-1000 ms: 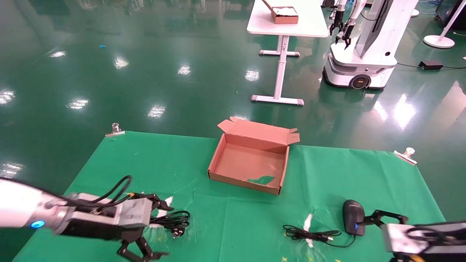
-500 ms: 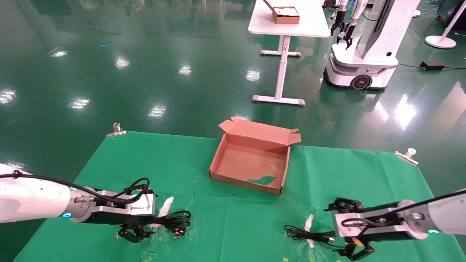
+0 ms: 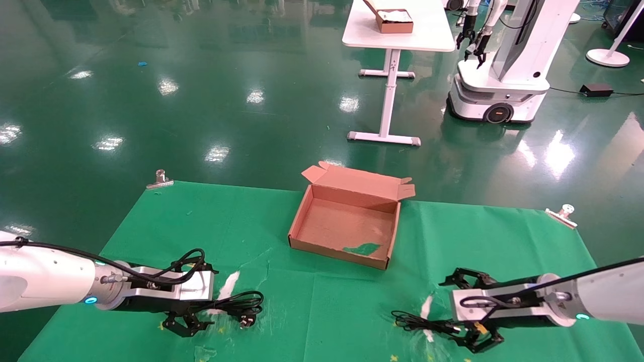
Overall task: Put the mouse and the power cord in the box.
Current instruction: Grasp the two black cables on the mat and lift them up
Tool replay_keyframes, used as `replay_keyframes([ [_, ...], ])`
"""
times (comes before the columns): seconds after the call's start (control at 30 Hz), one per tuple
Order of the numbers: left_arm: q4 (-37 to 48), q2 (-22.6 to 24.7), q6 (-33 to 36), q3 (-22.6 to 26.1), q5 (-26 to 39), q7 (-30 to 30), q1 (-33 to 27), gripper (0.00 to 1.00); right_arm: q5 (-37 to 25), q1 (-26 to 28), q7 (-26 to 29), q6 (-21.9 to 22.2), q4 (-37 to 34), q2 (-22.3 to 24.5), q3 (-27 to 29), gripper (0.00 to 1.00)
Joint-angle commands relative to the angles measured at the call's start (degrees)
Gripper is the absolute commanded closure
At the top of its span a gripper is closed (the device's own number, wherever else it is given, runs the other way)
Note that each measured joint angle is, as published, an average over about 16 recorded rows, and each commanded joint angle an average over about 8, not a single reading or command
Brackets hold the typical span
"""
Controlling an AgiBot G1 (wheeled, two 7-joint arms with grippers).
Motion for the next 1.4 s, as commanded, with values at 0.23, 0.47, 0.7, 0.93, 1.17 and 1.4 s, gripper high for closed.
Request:
replay_keyframes([
  [0.23, 1.24, 0.34, 0.16, 0.01, 0.03, 1.64, -0.38, 1.00, 0.35, 0.60, -0.82, -0.81, -1.70, -0.03, 0.26, 1.00],
  [0.47, 1.21, 0.35, 0.20, 0.00, 0.00, 1.67, -0.43, 1.00, 0.36, 0.63, -0.82, -0.89, -1.66, 0.02, 0.27, 1.00],
  [0.7, 0.98, 0.27, 0.24, -0.02, -0.02, 1.57, -0.36, 1.00, 0.37, 0.54, -0.76, -0.83, -1.37, 0.04, 0.28, 1.00],
  [0.93, 0.85, 0.24, 0.28, -0.04, -0.05, 1.48, -0.30, 1.00, 0.40, 0.49, -0.73, -0.80, -1.20, 0.06, 0.28, 1.00],
  [1.17, 0.77, 0.22, 0.31, -0.04, -0.08, 1.45, -0.27, 1.00, 0.42, 0.47, -0.71, -0.78, -1.10, 0.08, 0.28, 1.00],
  [1.4, 0.73, 0.20, 0.32, -0.04, -0.09, 1.42, -0.25, 1.00, 0.43, 0.44, -0.69, -0.75, -1.06, 0.09, 0.28, 1.00],
])
